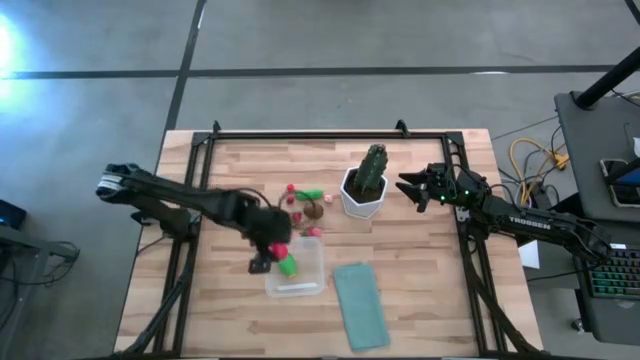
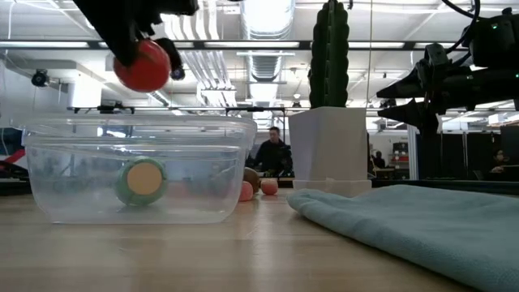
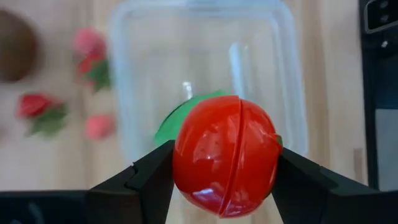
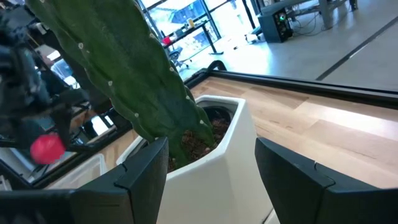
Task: Pick and placing Produce into tupperware
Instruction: Put the red tomato into the transparent bin
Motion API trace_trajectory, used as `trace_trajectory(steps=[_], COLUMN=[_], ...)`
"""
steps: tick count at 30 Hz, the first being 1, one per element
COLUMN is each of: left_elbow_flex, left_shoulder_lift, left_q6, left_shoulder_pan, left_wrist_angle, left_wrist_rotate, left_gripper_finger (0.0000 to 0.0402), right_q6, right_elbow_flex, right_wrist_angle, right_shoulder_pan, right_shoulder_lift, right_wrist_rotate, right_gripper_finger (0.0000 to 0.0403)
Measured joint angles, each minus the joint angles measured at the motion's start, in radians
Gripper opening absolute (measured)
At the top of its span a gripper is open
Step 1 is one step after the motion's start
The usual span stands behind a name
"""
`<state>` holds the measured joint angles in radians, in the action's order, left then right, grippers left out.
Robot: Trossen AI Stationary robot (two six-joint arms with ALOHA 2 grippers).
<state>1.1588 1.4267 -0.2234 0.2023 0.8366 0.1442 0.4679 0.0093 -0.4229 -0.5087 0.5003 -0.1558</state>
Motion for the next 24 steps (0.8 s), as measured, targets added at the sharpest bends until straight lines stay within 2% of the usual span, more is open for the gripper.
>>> trace_trajectory(steps=[5,9,13,19,24], left_elbow_flex=[0.016,0.036,0.044,0.043,0.033], left_shoulder_lift=[0.108,0.17,0.191,0.189,0.19], left_q6=[-0.007,-0.03,-0.075,-0.227,-0.298], left_shoulder_pan=[0.032,0.068,0.113,0.127,0.128], left_wrist_angle=[-0.086,-0.087,-0.087,-0.087,-0.086], left_wrist_rotate=[-0.005,0.049,0.064,0.066,0.075], left_gripper_finger=[0.0209,0.0209,0.0209,0.021,0.0228], right_q6=[0.0,0.0,0.0,0.0,0.0], right_elbow_flex=[0.0,0.0,0.0,0.0,0.0], right_wrist_angle=[0.0,0.0,0.0,0.0,0.0], right_shoulder_pan=[0.0,0.0,0.0,0.0,0.0], right_shoulder_lift=[0.0,0.0,0.0,0.0,0.0], right_wrist_rotate=[0.0,0.0,0.0,0.0,0.0], right_gripper_finger=[0.0233,0.0233,0.0233,0.0233,0.0233])
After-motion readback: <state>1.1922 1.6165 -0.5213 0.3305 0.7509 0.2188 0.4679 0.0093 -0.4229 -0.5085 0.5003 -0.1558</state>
